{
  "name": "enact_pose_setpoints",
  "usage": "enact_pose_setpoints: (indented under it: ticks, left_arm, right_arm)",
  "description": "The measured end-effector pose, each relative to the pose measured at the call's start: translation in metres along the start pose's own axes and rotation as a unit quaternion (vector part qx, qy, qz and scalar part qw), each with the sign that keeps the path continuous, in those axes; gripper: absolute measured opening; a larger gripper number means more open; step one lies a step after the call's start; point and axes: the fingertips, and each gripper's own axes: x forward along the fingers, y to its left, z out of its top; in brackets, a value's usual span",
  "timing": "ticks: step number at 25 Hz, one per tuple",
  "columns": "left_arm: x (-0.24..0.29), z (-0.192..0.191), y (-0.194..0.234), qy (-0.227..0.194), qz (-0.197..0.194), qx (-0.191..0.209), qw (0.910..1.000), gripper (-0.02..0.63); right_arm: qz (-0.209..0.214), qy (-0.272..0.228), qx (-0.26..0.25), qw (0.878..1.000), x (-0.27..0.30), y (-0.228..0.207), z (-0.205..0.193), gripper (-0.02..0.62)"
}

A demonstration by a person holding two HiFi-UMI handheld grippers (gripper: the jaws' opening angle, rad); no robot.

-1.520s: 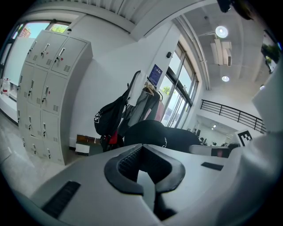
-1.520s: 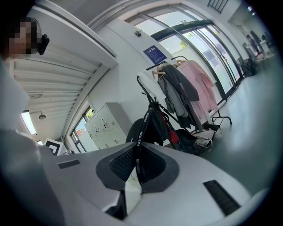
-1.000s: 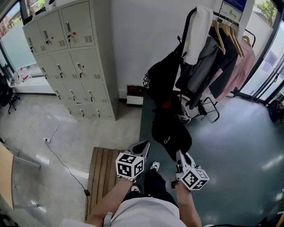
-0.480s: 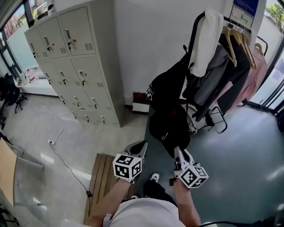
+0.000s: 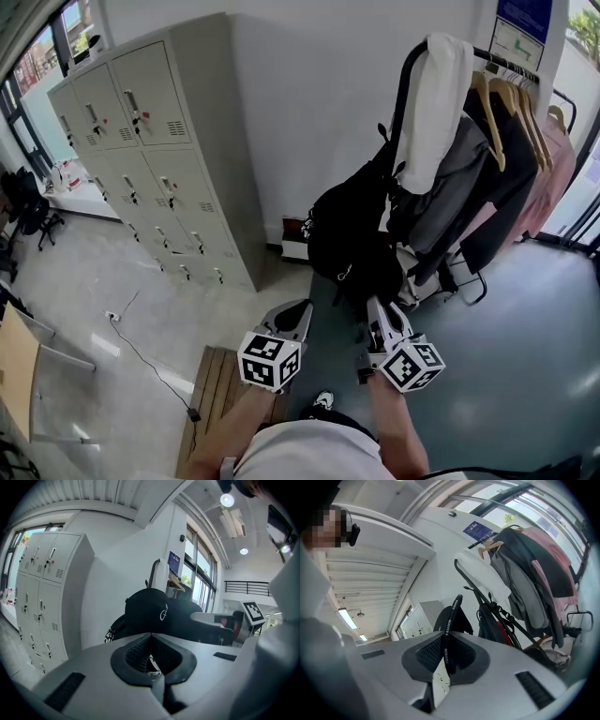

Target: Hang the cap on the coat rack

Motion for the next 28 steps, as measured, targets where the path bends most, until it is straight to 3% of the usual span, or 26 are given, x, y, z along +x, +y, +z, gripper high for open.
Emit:
enact_pose_setpoints:
  ticks: [13,28]
  left_arm:
    - [0.063,0.077,-0.018,-0.042,-0.011,0.027,0.9987,0.003]
    - [0.16,0.157,0.027,-0.047,-0.011,0.056,0.9973,0.003]
  right_arm:
    - [0.087,-0.065,-0.04,0.993,0.07,0.0,0.106,0.017]
    - [0.121,-0.132,-0.085,0.98,0.16,0.01,0.199,0.017]
